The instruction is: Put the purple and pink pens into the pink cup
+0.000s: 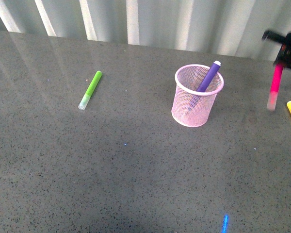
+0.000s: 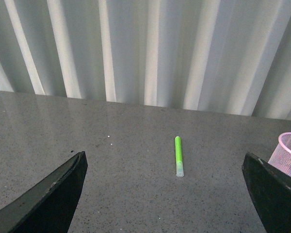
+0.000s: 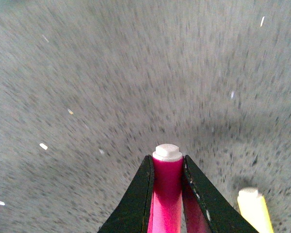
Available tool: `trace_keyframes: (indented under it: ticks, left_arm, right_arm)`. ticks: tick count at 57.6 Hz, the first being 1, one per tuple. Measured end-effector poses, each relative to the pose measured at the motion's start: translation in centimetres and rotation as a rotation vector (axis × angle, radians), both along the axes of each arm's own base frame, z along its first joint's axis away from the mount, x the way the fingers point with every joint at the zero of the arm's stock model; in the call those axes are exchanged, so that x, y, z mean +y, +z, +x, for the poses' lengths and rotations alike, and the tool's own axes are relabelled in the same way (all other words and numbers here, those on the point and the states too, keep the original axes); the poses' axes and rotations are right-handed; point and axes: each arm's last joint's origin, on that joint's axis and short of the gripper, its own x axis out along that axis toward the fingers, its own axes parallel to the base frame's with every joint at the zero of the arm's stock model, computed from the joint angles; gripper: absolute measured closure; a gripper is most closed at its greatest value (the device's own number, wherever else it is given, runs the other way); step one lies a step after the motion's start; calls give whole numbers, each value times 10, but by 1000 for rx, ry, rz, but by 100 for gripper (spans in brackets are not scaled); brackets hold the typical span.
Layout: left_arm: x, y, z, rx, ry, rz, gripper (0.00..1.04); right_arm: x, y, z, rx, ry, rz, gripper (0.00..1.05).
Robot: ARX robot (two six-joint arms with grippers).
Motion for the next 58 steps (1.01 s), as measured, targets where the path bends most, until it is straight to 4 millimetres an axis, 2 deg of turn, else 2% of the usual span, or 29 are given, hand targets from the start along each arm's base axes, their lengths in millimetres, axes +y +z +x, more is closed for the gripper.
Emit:
trace_keyframes:
  ticks: [10,15,19,26,33,58]
  left_arm:
    - [0,0,0,0,0,0,7]
    - [0,0,0,0,0,0,7]
    - [0,0,0,0,0,0,7]
    - [0,0,0,0,0,0,7]
    - [0,0,0,0,0,0,7]
    - [0,0,0,0,0,0,7]
  right_arm:
    - [22,81,-18,-435,115,6,93]
    - [38,107,-33,-602,210,-34,93]
    - [52,117,-45,-697,292,-58,93]
    - [72,110,-62,-795,456,-58,93]
    - [87,88,-75,-832,588,-32,93]
    - [114,39,-81,-784,700,10,93]
